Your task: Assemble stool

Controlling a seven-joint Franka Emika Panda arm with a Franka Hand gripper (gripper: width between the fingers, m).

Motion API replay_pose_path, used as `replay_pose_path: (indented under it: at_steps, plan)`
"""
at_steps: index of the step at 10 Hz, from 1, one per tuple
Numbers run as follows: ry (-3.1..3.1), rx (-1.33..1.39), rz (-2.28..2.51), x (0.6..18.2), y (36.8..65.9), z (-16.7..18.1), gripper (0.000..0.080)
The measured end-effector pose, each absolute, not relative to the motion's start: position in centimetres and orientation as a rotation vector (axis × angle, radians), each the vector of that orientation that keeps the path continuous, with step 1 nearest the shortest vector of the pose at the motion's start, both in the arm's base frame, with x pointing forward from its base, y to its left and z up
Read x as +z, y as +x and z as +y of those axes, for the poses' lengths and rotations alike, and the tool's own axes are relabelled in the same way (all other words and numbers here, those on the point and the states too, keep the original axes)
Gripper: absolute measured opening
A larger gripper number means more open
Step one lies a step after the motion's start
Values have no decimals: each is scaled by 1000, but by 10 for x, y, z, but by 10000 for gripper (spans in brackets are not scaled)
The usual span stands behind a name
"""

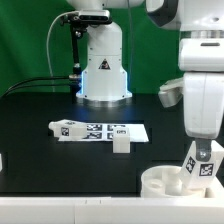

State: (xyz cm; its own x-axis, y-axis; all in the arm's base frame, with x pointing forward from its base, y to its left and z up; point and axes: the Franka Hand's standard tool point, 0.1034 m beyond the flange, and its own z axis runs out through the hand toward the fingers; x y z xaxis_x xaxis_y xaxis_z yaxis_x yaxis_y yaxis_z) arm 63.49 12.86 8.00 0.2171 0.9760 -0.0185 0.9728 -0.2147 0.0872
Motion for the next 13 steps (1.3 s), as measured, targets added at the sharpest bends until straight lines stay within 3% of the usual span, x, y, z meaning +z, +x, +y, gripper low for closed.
replay_pose_path:
  at_steps: [3, 5, 8, 13]
  plan:
    - [2258, 27, 2041, 69, 634, 133, 649]
    - [2279, 25, 2020, 68, 634, 133, 373]
    - [2479, 42, 1776, 68, 634, 133, 333]
    - [3049, 13, 554, 66, 627, 134, 334]
